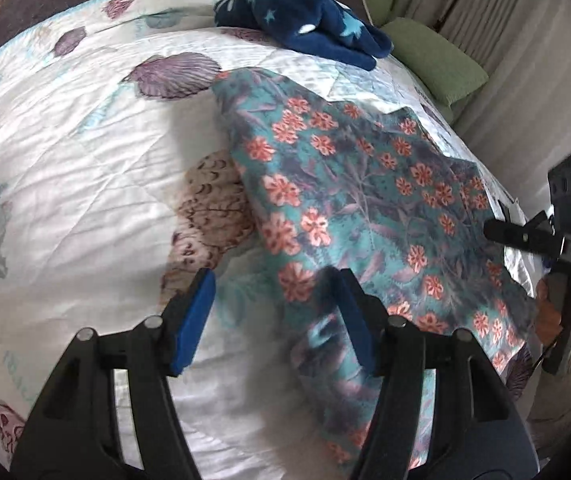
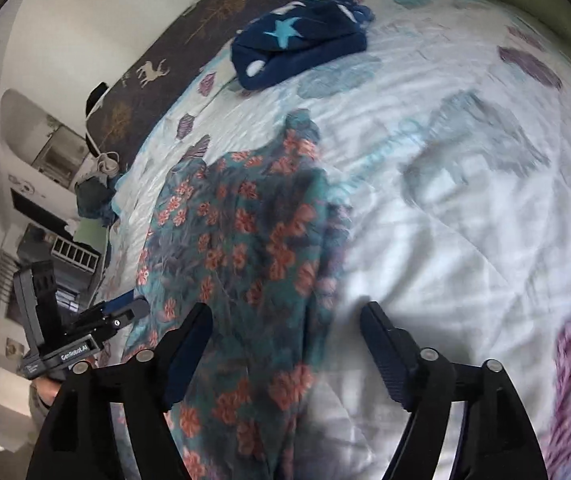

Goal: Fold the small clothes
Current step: 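Grasp the folded teal garment with both tools and lift it off the bed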

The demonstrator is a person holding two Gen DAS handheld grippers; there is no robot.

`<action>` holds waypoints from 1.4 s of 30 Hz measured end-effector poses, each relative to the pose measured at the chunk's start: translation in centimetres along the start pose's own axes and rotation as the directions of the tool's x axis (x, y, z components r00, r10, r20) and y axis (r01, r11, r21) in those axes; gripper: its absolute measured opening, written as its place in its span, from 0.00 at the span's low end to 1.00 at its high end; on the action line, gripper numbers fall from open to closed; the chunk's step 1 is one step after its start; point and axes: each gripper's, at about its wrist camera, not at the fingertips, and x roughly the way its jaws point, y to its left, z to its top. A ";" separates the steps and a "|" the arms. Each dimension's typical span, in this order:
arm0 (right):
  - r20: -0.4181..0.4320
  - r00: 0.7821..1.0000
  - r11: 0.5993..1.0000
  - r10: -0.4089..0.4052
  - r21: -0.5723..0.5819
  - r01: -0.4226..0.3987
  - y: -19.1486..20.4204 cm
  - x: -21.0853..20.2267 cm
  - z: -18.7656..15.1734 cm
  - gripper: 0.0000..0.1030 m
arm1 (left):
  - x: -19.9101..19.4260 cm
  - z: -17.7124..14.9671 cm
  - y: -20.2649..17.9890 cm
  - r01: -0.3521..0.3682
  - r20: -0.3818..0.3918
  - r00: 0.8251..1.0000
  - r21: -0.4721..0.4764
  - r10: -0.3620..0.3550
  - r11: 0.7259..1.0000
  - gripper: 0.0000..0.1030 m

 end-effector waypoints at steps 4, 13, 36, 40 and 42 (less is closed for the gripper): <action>-0.019 1.000 0.998 0.011 -0.065 -0.012 1.4 1.1 0.9 0.79 | 0.5 0.5 -0.2 0.017 -0.009 1.000 0.007 -0.017 1.000 0.62; -0.036 0.995 0.988 0.093 -0.119 -0.096 1.4 3.7 3.4 0.79 | 1.9 2.0 0.5 0.055 -0.017 0.998 0.001 -0.055 0.998 0.64; 0.095 0.993 0.980 0.063 -0.192 -0.044 3.6 2.6 4.7 0.15 | -0.1 5.9 -1.3 0.010 0.152 0.988 0.052 -0.017 0.999 0.09; 0.166 0.984 0.973 0.069 -0.228 -0.030 5.0 -0.2 4.0 0.15 | -3.0 6.0 -2.6 0.011 0.219 0.975 0.079 -0.028 0.997 0.09; 0.203 0.977 0.968 0.072 -0.250 -0.019 5.8 -1.8 3.6 0.14 | -4.2 6.1 -3.2 0.012 0.244 0.969 0.091 -0.034 0.996 0.09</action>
